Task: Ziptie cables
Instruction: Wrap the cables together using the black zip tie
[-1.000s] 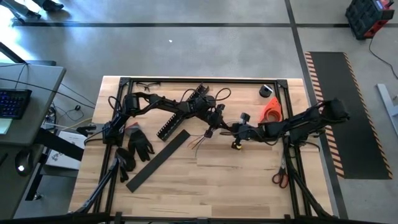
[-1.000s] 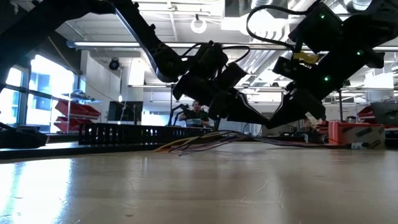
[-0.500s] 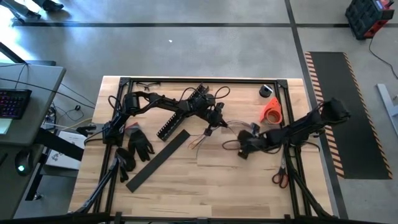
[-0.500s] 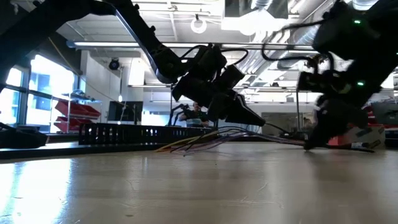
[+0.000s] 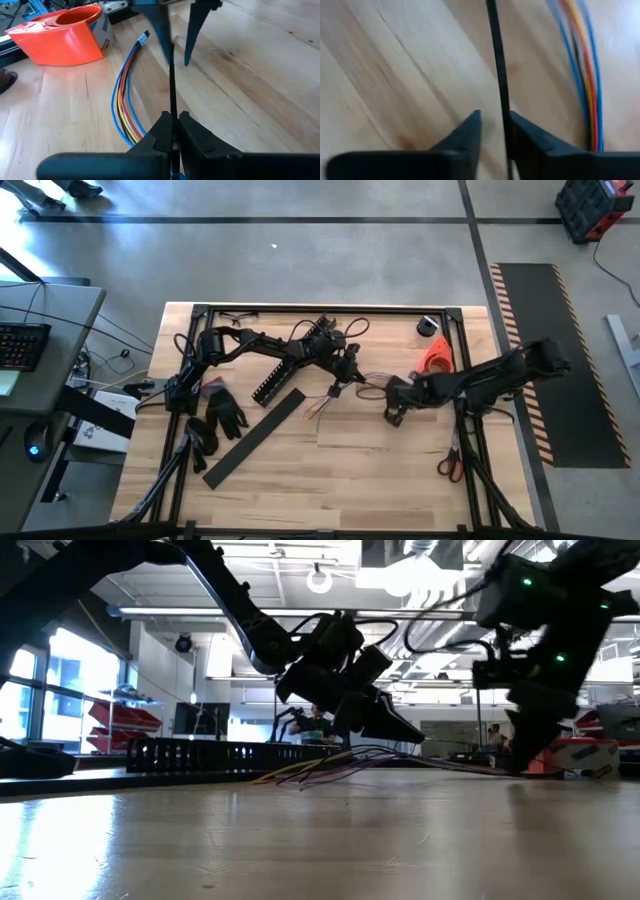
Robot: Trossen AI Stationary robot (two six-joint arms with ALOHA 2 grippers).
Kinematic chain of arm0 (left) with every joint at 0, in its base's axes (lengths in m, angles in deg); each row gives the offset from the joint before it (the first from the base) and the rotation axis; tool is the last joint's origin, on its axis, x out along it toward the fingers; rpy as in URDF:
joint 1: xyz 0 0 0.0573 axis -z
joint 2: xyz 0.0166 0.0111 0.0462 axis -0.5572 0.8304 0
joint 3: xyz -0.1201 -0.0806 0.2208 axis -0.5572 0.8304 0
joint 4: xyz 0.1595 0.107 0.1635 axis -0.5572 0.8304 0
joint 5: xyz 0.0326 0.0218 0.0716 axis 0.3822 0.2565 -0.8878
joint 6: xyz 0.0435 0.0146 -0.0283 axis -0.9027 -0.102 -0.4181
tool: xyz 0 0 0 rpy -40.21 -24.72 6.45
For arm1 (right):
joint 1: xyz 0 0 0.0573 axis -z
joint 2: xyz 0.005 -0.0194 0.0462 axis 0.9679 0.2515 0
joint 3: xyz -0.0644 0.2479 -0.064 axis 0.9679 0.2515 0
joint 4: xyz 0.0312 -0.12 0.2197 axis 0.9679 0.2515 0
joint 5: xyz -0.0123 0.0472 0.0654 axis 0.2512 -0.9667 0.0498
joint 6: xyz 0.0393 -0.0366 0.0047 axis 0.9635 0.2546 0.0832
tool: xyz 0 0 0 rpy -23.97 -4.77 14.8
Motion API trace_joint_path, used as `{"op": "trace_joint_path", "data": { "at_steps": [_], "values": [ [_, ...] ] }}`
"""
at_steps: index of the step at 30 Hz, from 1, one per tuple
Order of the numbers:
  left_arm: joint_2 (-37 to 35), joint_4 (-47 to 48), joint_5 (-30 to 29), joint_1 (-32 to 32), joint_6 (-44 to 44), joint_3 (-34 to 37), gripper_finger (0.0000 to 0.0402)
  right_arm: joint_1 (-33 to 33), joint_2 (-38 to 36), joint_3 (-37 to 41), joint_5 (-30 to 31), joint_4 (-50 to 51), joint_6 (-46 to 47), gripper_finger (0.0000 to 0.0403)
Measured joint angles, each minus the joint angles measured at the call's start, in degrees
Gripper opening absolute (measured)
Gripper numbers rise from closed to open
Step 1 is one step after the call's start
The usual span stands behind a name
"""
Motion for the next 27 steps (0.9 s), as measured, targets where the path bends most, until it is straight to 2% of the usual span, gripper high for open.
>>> {"op": "trace_joint_path", "data": {
  "at_steps": [4,7,11,14,20,27],
  "values": [
    [0.00,0.33,0.07,0.08,0.00,0.00,0.0000,1.70,-1.41,-0.10,2.52,-4.14,-11.41,0.0171],
    [0.00,0.61,0.17,0.18,0.00,0.00,0.0000,1.75,-2.17,-0.10,6.37,-9.96,-19.13,0.0224],
    [0.00,0.50,0.20,0.58,-0.41,0.00,0.0000,2.16,-0.49,-0.13,7.87,-20.26,-26.17,0.0245],
    [0.00,0.34,0.22,0.92,-0.46,0.00,0.0000,2.87,2.70,-0.19,8.03,-24.93,-28.34,0.0228],
    [0.00,0.40,0.32,1.38,-0.52,0.00,0.0000,3.37,8.82,-0.17,8.51,-29.05,-29.39,0.0160],
    [0.00,0.50,0.44,1.39,-0.52,0.00,0.0000,2.14,7.36,-0.17,8.62,-28.97,-29.39,0.0085]
  ]
}}
